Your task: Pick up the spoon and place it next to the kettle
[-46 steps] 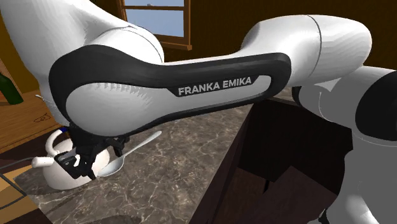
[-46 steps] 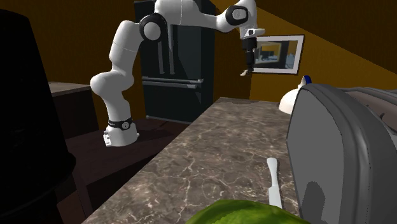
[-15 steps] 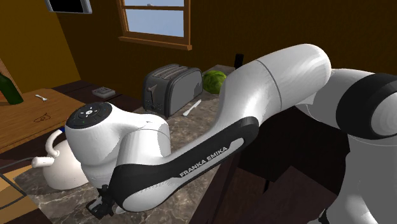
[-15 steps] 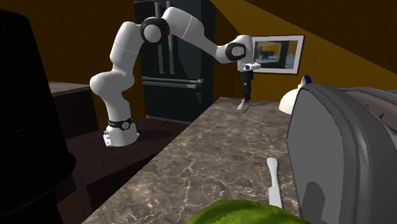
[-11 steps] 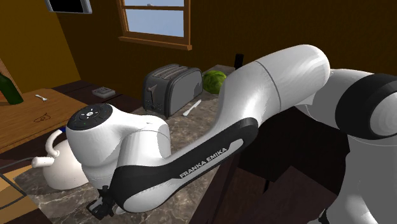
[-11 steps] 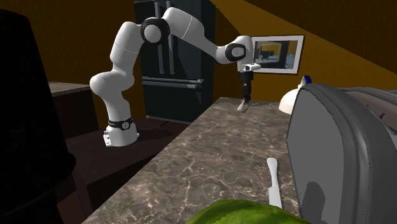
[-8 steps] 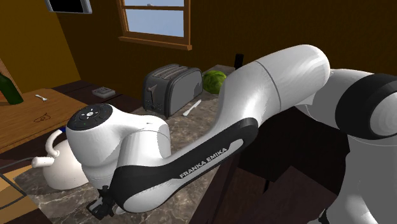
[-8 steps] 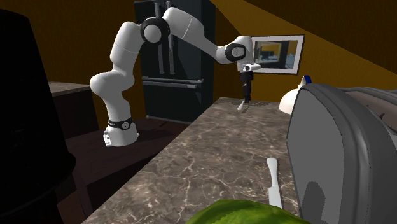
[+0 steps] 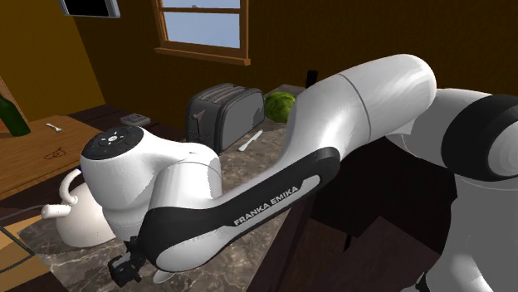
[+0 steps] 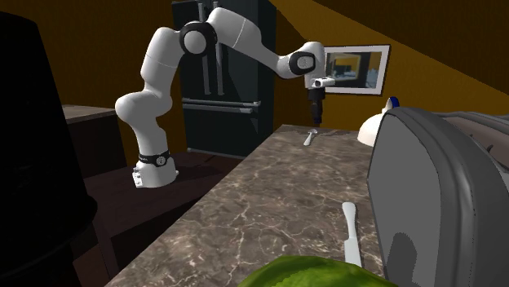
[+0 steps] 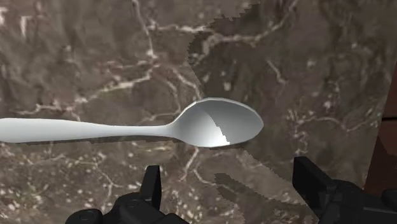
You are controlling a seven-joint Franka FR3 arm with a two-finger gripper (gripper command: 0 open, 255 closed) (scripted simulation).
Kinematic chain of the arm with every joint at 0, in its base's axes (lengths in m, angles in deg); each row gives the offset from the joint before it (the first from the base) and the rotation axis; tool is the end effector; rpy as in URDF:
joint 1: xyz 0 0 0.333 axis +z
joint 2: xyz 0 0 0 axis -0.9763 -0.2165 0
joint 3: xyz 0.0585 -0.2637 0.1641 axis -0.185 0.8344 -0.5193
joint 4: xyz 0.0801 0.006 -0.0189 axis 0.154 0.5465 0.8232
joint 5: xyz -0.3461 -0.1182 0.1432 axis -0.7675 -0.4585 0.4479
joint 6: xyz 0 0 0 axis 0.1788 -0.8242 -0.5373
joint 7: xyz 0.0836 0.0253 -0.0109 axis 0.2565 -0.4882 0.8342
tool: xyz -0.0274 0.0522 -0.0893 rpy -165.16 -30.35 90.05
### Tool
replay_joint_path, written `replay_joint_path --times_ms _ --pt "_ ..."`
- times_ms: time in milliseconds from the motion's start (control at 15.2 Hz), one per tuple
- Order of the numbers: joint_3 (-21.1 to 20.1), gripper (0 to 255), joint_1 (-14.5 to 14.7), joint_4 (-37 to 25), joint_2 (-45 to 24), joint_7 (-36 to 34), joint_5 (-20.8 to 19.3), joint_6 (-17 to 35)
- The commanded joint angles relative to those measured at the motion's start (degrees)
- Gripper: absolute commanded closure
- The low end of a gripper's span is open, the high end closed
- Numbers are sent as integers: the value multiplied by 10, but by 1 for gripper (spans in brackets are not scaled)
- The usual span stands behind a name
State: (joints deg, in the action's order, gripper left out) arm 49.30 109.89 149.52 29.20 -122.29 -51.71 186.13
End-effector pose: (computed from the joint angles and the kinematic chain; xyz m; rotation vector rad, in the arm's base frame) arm 0.4297 0.5519 0.3886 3.0724 0.5702 0.2513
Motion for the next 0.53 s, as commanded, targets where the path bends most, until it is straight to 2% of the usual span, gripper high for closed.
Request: replay_joint_path --times_ms 0,462 --pt "-6 0 -2 -3 21 4 10 -23" --pt "-8 0 -2 -9 27 6 13 -35"
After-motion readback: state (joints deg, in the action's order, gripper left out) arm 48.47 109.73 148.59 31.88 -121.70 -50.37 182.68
